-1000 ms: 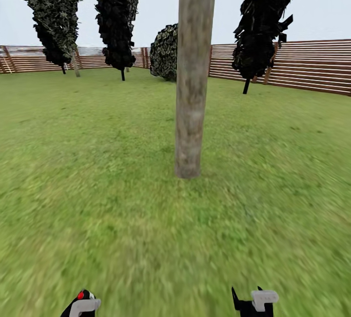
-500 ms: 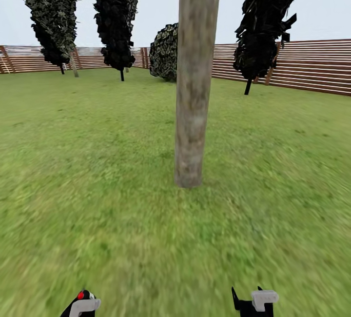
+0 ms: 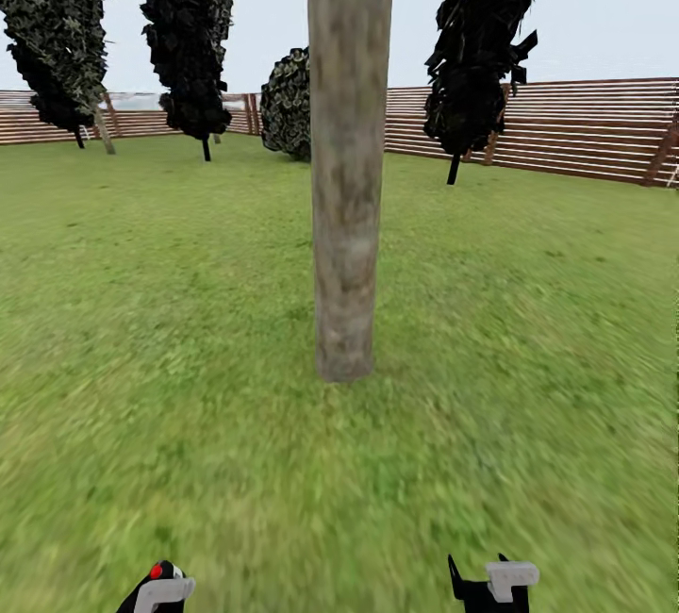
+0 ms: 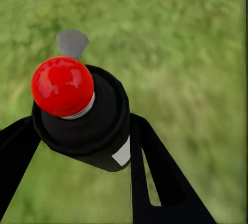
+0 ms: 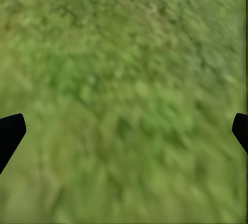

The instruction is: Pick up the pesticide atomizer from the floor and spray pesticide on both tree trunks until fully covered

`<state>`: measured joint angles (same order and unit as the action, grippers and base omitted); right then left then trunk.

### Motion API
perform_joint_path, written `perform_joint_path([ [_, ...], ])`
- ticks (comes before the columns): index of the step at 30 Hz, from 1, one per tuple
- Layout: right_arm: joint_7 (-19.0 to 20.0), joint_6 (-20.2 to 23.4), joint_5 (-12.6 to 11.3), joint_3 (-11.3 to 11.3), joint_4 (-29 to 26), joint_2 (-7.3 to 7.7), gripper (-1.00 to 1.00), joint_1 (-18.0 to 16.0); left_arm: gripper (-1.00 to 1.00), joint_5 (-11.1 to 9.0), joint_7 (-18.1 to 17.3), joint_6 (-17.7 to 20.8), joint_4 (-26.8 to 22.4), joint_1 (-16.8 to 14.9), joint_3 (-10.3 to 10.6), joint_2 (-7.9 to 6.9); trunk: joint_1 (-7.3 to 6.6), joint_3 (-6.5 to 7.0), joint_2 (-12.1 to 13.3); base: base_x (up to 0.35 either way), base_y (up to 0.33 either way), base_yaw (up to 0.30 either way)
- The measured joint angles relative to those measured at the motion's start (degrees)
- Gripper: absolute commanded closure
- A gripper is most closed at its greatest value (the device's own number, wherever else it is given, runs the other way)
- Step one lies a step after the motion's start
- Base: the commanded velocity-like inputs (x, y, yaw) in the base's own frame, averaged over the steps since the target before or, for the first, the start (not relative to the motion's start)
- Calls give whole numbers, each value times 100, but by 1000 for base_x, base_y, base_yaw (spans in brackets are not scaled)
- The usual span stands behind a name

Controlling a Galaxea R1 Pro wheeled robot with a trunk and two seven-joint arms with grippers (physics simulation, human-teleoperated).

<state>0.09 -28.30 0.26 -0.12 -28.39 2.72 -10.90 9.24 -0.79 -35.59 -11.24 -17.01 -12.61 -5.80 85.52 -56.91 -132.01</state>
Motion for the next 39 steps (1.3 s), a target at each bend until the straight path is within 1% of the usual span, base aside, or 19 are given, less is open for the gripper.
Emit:
perform_joint_path([
  [11, 0, 4, 0, -1, 0, 0, -100, 0, 100, 0, 0, 4, 0, 5, -4, 0, 0, 2, 0, 28, 0, -12],
  [14, 0, 0, 0, -4, 0, 0, -100, 0, 100, 3, 0, 9, -1, 5, 0, 0, 0, 2, 0, 204, -127, 0],
  [15, -18, -2, -7, -7, 181, 40, -100, 1, 100, 0, 0, 8, -9, 5, -6, -4, 0, 1, 0, 162, -74, 0],
  [19, -26, -121, -7, -1, 428, 52, -100, 0, 100, -7, 0, -3, -30, 5, 7, 20, 0, 2, 0, 49, -19, 0],
  [24, -7, -162, -1, 18, 485, 22, -100, 0, 100, -4, -2, -21, -38, 5, -1, -17, 0, 2, 0, 6, -3, 0],
  [29, -3, -159, -6, 21, 485, 18, -100, 0, 100, 59, -17, -13, -93, -3, 58, 4, 0, 2, 0, 1, 0, 0],
  [32, 5, -157, -8, 18, 434, 18, -100, 0, 100, 76, -52, -10, -97, -37, 65, -38, 0, 2, 0, 0, 0, 0],
  [33, 12, -155, -8, 19, 391, 21, -100, -3, 100, 104, -70, -10, -97, -52, 74, -51, 0, 2, 0, 0, 0, 0],
  [34, 20, -151, -5, 25, 322, 21, -100, -4, 100, 177, -105, -7, -97, -63, 107, -62, 0, 2, 0, 0, 0, 0],
  [35, 27, -146, 3, 31, 224, 23, -100, -3, 100, 303, -170, -2, -97, -75, 170, -78, 0, 2, 0, 0, 0, 0],
  [36, 33, -139, 29, 46, 97, 24, -100, -2, 100, 477, -277, 8, -96, -84, 258, -98, 0, 2, 0, 0, 0, 0],
  [37, 37, -136, 55, 60, 20, 25, -100, -2, 100, 567, -345, 17, -95, -87, 291, -109, 0, 2, 0, 0, 0, 0],
  [39, 120, -117, 258, 202, -297, 29, -100, 2, 100, 969, -668, 76, -89, -90, 440, -129, 0, 2, 0, 0, 0, 0],
])
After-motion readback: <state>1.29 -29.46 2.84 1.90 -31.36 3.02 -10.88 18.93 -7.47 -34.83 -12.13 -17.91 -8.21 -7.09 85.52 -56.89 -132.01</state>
